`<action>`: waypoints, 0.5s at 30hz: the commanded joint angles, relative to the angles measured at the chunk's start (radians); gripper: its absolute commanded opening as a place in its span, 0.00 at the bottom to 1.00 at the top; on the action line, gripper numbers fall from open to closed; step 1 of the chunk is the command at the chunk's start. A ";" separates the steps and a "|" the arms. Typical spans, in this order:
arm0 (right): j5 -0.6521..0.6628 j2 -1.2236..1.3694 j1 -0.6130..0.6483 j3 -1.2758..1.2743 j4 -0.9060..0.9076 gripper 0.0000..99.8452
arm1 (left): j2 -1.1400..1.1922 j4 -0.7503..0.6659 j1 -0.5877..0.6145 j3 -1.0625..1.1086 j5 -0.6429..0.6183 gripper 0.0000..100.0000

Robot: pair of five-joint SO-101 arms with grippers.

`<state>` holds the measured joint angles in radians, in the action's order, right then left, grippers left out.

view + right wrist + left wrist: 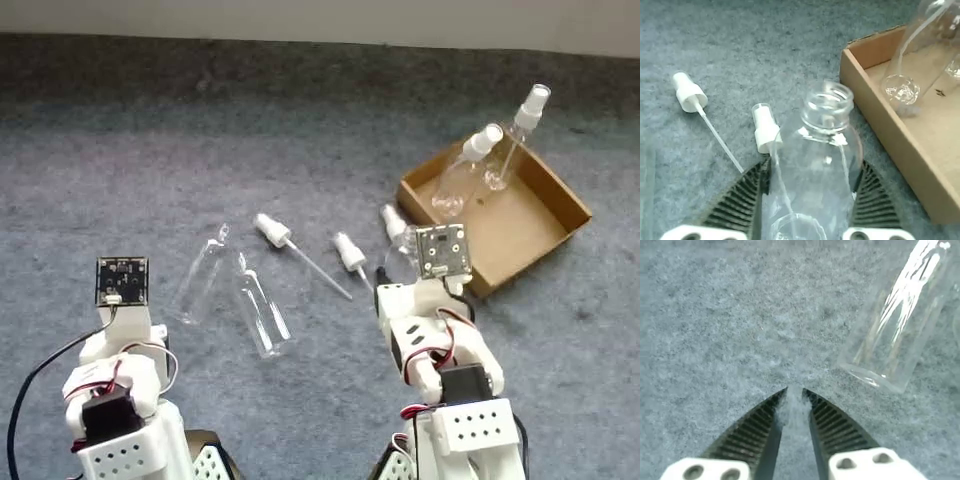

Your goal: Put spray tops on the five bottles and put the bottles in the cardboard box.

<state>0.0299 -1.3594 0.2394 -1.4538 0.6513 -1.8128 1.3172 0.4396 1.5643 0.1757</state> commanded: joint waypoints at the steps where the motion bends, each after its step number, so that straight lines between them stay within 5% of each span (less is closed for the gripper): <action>1: -0.009 -0.019 -0.007 -0.036 -0.127 0.11 | -0.012 0.009 -0.021 -0.163 0.008 0.01; 15: -0.009 -0.019 -0.007 -0.151 -0.265 0.11 | -0.008 0.017 -0.088 -0.392 -0.003 0.01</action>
<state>0.0284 -1.3640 0.2332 -1.6149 0.4166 -1.8220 1.3295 0.4242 1.2635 0.1757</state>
